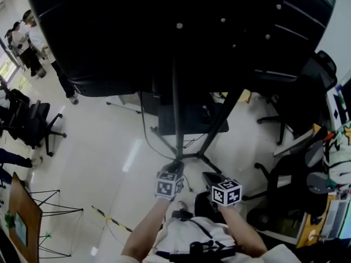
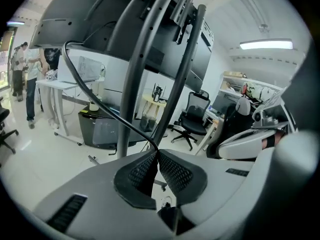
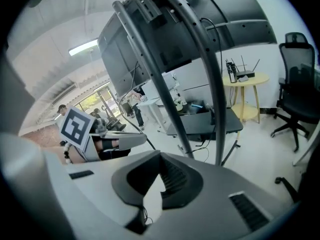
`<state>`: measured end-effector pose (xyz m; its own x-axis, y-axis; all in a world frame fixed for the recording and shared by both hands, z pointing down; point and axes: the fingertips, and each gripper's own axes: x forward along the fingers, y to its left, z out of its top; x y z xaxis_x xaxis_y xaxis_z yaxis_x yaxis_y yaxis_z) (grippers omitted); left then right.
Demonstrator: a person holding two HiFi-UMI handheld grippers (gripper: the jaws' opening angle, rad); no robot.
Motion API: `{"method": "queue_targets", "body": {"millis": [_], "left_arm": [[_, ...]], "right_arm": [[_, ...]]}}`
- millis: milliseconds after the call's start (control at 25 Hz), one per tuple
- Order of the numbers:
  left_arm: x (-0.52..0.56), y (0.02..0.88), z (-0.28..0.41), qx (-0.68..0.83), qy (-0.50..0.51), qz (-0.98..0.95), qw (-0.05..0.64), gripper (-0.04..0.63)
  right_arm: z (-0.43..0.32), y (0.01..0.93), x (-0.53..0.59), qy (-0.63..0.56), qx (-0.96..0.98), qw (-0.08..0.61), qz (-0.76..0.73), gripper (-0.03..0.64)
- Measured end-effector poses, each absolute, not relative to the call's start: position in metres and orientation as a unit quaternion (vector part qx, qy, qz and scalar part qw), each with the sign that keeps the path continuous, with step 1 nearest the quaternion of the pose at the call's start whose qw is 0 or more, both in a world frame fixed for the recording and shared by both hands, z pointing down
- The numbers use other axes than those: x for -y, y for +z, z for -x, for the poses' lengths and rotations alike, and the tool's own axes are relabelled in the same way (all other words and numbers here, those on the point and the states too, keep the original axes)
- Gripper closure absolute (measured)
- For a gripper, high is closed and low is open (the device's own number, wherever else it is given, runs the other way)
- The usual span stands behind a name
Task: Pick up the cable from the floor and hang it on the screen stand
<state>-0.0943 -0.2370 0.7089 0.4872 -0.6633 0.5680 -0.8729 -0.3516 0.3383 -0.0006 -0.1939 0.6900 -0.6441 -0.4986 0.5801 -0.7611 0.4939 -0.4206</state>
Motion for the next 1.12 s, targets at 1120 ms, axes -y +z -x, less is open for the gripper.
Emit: {"method": "queue_targets", "body": {"millis": [1120], "left_arm": [[0.187, 0.545, 0.020, 0.461, -0.010, -0.810, 0.361, 0.581]], "right_arm": [[-0.079, 0.637, 0.157, 0.313, 0.879, 0.143, -0.331, 0.612]]}}
